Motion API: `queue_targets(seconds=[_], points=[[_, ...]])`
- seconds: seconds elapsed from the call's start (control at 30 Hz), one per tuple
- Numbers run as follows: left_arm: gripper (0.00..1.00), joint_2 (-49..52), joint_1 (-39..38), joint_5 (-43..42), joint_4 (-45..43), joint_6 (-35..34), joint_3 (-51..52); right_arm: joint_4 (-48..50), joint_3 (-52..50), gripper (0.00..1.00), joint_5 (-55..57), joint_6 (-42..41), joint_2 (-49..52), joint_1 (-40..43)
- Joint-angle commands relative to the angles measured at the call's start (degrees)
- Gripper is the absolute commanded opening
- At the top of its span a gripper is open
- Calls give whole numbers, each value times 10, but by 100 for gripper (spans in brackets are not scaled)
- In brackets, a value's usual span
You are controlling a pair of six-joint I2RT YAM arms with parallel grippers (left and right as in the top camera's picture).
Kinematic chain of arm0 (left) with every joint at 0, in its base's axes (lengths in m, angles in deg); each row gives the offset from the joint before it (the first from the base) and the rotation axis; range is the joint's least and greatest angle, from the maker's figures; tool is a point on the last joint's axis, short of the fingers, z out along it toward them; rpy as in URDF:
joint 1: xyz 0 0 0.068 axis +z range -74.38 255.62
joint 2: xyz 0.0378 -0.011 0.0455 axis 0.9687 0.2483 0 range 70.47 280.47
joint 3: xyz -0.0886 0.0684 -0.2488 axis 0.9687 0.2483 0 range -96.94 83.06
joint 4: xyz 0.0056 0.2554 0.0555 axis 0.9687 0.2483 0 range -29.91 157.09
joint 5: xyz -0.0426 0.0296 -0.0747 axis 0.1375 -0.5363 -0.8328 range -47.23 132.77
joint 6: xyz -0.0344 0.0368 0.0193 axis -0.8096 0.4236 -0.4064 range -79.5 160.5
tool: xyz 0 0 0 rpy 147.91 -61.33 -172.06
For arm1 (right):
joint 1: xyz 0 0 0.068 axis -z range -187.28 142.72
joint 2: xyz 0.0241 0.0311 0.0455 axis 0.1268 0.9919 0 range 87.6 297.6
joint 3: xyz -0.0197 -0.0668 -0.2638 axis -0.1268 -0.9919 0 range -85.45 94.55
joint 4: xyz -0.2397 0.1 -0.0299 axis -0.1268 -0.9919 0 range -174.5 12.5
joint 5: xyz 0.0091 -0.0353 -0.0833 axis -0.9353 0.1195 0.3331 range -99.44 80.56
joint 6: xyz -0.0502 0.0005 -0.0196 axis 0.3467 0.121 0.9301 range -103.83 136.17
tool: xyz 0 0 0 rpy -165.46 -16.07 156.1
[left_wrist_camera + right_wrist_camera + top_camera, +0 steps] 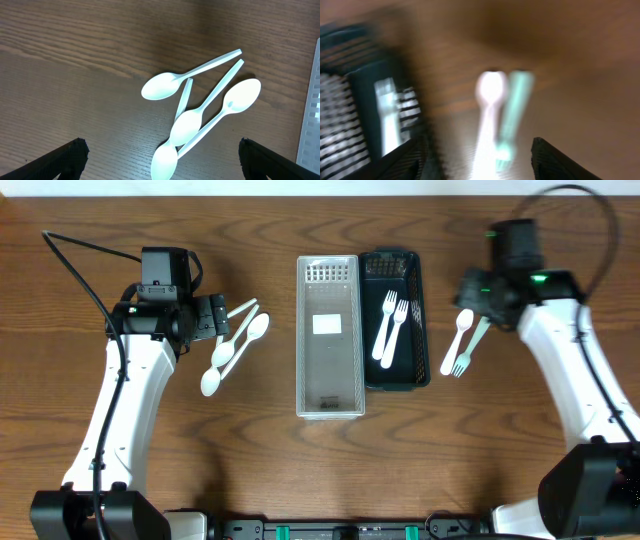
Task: Pack container
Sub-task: 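Place the second white fork into the green basket, then grasp the mint-green fork with the right gripper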
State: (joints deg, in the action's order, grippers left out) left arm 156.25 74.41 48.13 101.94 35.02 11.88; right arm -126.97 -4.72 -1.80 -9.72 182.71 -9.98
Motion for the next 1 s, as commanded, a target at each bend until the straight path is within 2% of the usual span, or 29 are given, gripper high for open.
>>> queue_targets(seconds=[0.0,0.1,0.4,0.67,0.73,0.97], points=[[98,3,3,9,1,10,-9,-17,-15,65,32,-35,30,47],[98,3,3,9,1,9,-9,-13,-26,62,12,-40,62,68],[98,3,3,9,1,9,-9,6,-28,60,5,-80,158,61],[98,3,3,9,1,10,-9,54,-28,58,-53,-38,217,61],[98,3,3,9,1,9,-9,56,-28,54,-53,-38,225,61],[98,3,3,9,1,10,-9,48,-37,25,-43,-44,233,61]])
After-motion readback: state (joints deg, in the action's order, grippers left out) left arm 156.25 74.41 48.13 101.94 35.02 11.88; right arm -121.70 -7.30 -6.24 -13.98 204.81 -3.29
